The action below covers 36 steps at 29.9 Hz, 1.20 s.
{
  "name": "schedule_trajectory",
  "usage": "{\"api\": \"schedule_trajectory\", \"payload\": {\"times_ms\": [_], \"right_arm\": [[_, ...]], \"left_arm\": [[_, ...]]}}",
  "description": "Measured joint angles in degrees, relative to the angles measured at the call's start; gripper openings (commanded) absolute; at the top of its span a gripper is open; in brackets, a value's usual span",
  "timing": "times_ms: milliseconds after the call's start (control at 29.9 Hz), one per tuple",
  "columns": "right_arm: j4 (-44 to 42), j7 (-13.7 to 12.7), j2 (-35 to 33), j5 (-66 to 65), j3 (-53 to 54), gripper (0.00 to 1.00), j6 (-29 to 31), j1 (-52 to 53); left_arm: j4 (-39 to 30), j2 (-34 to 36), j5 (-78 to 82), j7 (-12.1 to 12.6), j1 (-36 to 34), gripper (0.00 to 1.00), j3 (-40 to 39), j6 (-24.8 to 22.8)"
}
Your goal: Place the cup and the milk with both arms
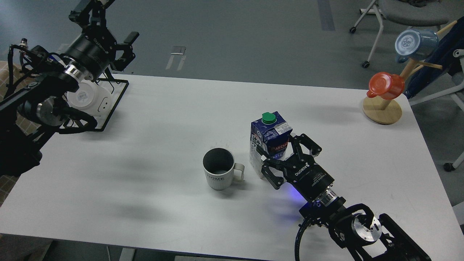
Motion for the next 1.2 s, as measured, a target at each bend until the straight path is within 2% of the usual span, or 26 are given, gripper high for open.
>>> {"api": "schedule_trajectory", "payload": {"times_ms": [435,702,936,1204], "right_arm": [[2.43,0.0,0.0,0.0,1.14,1.0,0.0,-7.33],[4.15,-0.41,-1.03,0.24,10.61,1.0,0.0,-11.6],[5.35,-0.29,-5.38,0.05,16.26,1.0,0.0,-5.73],[5.11,0.01,-6.11,-2.08,20.83,1.0,0.0,4.6]], "left_arm": [[0.0,-0.03,0.0,0.0,0.06,0.98,-0.04,0.03],[0.0,-0.28,-0.09,-0.05,0.06,0.98,-0.16,0.05],[0.0,-0.25,-0.1,-0.05,-0.03,0.98,-0.27,-0.07],[0.0,0.0,-0.16,-0.05,-0.32,0.98,-0.95,-0.35]]}}
